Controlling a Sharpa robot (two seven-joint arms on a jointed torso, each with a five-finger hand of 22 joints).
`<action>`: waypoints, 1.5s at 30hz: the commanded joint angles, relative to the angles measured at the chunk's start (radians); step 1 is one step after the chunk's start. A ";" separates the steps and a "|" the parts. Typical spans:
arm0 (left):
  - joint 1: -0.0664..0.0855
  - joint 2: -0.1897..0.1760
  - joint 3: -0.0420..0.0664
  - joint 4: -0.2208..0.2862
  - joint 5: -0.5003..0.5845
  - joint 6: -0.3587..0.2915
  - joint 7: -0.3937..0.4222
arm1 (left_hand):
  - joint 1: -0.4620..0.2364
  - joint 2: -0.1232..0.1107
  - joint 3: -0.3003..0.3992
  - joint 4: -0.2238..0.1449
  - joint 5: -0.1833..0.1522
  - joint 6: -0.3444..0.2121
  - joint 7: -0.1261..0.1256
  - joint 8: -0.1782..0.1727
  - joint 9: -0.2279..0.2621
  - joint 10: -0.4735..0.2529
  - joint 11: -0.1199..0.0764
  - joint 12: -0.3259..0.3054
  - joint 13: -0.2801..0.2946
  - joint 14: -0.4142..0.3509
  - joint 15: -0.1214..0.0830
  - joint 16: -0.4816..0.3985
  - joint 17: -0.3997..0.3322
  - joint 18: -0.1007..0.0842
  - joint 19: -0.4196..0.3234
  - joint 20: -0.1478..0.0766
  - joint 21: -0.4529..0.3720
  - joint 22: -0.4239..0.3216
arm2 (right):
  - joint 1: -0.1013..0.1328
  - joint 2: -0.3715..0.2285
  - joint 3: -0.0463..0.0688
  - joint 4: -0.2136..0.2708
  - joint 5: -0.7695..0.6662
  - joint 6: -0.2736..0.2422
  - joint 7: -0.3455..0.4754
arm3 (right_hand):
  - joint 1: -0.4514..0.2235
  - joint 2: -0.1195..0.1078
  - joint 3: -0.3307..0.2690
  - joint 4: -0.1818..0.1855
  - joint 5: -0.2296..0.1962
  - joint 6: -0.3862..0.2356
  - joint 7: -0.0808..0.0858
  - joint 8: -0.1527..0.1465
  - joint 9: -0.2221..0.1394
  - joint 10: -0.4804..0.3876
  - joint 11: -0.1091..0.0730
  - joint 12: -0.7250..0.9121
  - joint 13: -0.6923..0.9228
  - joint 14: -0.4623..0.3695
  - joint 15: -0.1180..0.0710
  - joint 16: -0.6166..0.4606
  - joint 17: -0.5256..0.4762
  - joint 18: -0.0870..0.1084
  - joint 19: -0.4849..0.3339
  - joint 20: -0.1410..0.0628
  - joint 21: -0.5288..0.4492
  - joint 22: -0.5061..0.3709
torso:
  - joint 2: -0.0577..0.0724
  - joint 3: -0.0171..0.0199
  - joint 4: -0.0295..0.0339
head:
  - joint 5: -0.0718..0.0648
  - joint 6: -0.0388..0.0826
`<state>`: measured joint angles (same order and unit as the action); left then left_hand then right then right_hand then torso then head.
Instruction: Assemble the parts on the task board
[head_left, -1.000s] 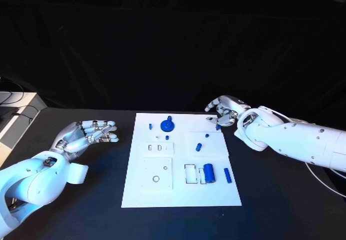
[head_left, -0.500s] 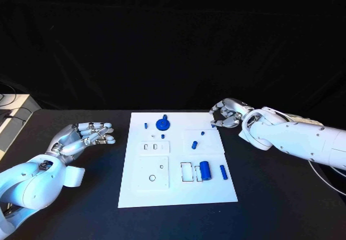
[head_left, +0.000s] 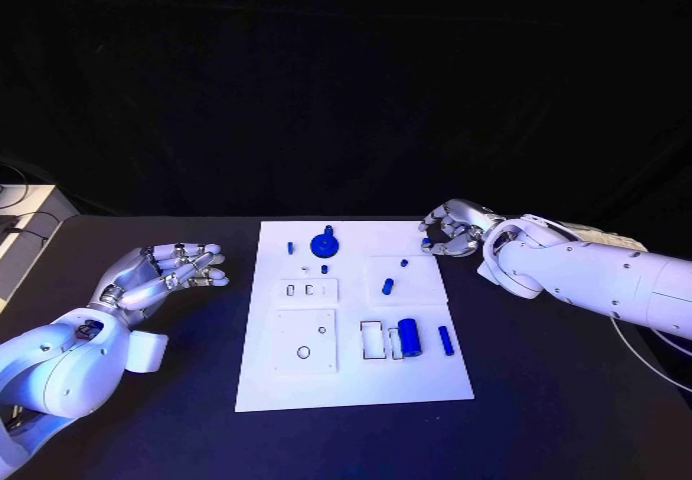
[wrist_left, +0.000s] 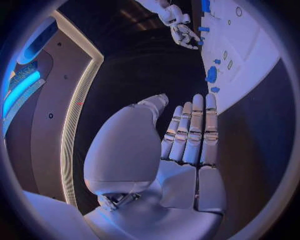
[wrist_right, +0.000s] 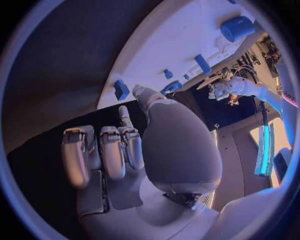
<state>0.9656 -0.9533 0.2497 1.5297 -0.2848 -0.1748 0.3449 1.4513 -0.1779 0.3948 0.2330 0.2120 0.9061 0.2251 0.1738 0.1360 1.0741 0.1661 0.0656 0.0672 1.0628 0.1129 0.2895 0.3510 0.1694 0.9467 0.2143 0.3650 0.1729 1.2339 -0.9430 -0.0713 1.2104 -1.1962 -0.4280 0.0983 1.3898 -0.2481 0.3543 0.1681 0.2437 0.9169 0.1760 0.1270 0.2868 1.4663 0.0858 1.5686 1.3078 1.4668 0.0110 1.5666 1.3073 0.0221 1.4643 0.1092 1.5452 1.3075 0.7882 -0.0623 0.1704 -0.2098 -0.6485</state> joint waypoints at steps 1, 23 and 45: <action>0.000 0.002 0.002 0.001 0.002 0.016 0.015 | -0.001 -0.007 0.004 -0.002 -0.004 0.004 -0.001 -0.002 0.001 0.005 0.000 0.001 0.001 -0.007 0.000 -0.006 0.002 0.009 -0.007 0.001 0.006 0.001 | -0.001 0.004 0.000 -0.008 0.009 0.015 0.014 | 0.004 -0.005 -0.006 -0.001 0.003 -0.008 0.001 -0.005 -0.001 0.105 0.008 0.002 0.263 0.104 0.005 0.004 0.263 -0.013 0.090 0.007 -0.003 0.232 | -0.001 -0.0013 -0.0012 | -0.001 -0.003; -0.002 0.002 0.004 0.000 0.001 0.014 0.014 | -0.001 -0.008 0.005 -0.002 -0.004 0.003 0.000 -0.003 0.001 0.004 0.000 -0.001 0.000 -0.008 0.000 -0.007 0.003 0.009 -0.009 0.002 0.007 0.002 | -0.003 0.006 0.000 -0.024 0.020 0.069 0.011 | 0.005 -0.002 -0.009 0.000 0.005 -0.008 0.002 -0.006 -0.001 0.105 0.008 0.002 0.263 0.104 0.006 0.004 0.263 -0.014 0.092 0.008 0.000 0.235 | -0.003 -0.0029 -0.0003 | -0.001 -0.008; -0.003 0.003 0.006 -0.002 0.000 0.014 0.013 | -0.001 -0.008 0.005 -0.002 -0.004 0.003 0.000 -0.003 0.001 0.004 0.000 -0.001 0.000 -0.008 0.000 -0.007 0.003 0.009 -0.009 0.002 0.007 0.002 | -0.010 0.023 0.000 -0.050 0.026 0.079 0.007 | 0.022 0.040 0.006 0.006 0.012 0.024 -0.001 0.007 0.005 0.105 0.006 0.002 0.263 0.104 0.004 0.004 0.263 -0.016 0.095 0.008 0.005 0.241 | -0.002 -0.0024 -0.0012 | 0.004 -0.009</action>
<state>0.9632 -0.9528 0.2549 1.5258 -0.2849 -0.1748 0.3454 1.4514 -0.1778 0.3947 0.2330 0.2120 0.9061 0.2251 0.1738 0.1361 1.0741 0.1661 0.0656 0.0669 1.0629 0.1130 0.2895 0.3523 0.1693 0.9468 0.2144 0.3687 0.1735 1.2245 -0.9208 -0.0712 1.1609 -1.1709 -0.3688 0.0993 1.4093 -0.2172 0.3538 0.1724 0.2498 0.9342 0.1736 0.1300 0.2901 1.4663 0.0858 1.5686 1.3073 1.4668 0.0110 1.5666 1.3073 0.0221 1.4680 0.1129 1.5453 1.3081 0.7852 -0.0648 0.1699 -0.2067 -0.6571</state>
